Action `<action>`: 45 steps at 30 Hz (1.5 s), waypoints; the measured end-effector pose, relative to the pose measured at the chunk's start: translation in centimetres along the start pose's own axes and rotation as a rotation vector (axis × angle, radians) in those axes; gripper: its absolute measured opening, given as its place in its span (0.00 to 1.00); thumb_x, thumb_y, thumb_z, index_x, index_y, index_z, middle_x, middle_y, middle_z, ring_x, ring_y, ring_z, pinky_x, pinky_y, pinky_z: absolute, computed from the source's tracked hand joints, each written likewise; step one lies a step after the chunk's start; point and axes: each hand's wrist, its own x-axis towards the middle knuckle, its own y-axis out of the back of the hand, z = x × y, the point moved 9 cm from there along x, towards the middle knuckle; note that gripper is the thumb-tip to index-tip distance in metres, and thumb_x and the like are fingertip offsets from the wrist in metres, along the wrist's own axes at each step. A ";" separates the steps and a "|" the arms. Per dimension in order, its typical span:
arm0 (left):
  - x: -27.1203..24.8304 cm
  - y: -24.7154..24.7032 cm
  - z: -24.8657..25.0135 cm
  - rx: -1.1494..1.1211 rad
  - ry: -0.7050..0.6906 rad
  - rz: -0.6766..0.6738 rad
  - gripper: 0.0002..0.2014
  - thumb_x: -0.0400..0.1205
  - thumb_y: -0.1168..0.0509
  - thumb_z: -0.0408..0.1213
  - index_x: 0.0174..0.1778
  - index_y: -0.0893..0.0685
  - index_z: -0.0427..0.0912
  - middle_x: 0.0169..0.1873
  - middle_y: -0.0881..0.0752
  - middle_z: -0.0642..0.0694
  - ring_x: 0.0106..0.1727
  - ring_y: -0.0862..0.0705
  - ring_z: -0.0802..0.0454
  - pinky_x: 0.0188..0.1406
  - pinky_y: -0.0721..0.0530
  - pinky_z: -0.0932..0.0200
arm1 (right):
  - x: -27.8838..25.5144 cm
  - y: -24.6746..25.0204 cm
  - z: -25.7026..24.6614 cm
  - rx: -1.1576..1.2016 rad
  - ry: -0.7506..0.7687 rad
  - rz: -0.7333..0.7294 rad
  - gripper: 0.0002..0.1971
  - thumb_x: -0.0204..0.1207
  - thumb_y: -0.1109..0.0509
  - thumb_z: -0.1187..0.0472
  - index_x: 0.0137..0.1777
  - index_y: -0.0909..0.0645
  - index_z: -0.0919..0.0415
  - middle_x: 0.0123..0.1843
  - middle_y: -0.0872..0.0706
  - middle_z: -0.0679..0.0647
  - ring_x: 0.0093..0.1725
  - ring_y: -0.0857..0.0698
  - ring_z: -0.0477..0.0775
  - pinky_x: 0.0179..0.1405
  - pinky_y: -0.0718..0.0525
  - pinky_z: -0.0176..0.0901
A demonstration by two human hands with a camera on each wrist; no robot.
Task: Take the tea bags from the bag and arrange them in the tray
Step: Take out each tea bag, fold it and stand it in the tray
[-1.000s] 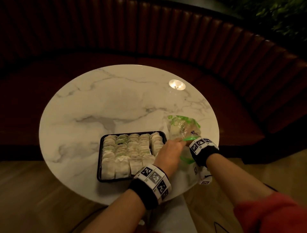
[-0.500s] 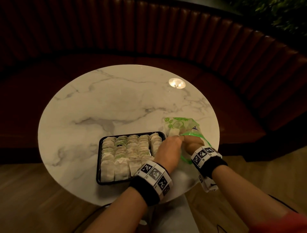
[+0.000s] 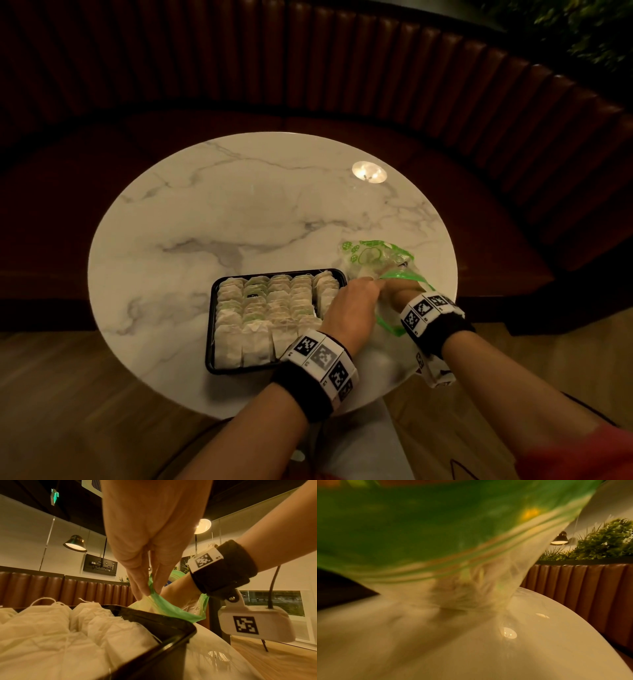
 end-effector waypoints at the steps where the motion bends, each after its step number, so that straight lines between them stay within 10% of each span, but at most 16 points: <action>1: 0.0 0.0 -0.1 0.002 0.004 0.001 0.25 0.80 0.44 0.20 0.72 0.20 0.43 0.62 0.16 0.38 0.63 0.18 0.38 0.63 0.21 0.46 | 1.0 -1.1 0.9 -0.052 -0.056 -0.010 0.08 0.68 0.38 0.74 0.45 0.24 0.67 0.53 0.17 0.49 0.66 0.21 0.38 0.74 0.30 0.34; 5: -0.1 0.2 0.0 -0.015 0.022 0.012 0.22 0.83 0.44 0.22 0.72 0.21 0.41 0.65 0.17 0.39 0.65 0.19 0.38 0.66 0.22 0.45 | 1.4 -0.1 2.2 0.288 0.086 0.150 0.14 0.87 0.45 0.66 0.67 0.22 0.66 0.59 0.18 0.58 0.64 0.19 0.55 0.67 0.25 0.49; 17: -0.6 1.2 -0.1 -0.110 0.054 0.061 0.21 0.82 0.42 0.21 0.69 0.17 0.39 0.63 0.15 0.36 0.66 0.19 0.37 0.64 0.23 0.49 | -1.4 1.1 1.9 0.309 0.234 0.101 0.27 0.81 0.33 0.58 0.78 0.34 0.59 0.75 0.25 0.59 0.75 0.27 0.60 0.74 0.31 0.48; 35: -0.7 2.1 -0.3 -0.143 0.092 0.084 0.24 0.82 0.40 0.21 0.72 0.19 0.43 0.64 0.14 0.38 0.68 0.19 0.42 0.64 0.28 0.60 | -1.7 0.7 2.1 0.510 0.217 0.220 0.18 0.87 0.44 0.63 0.74 0.27 0.65 0.70 0.20 0.63 0.69 0.21 0.62 0.64 0.26 0.47; 45: -0.6 1.0 -0.5 -0.127 0.123 0.028 0.20 0.80 0.39 0.22 0.65 0.14 0.42 0.57 0.12 0.37 0.60 0.17 0.39 0.59 0.21 0.51 | -2.1 1.6 0.1 0.399 0.232 0.173 0.17 0.82 0.37 0.65 0.70 0.24 0.66 0.70 0.20 0.62 0.70 0.21 0.61 0.66 0.25 0.47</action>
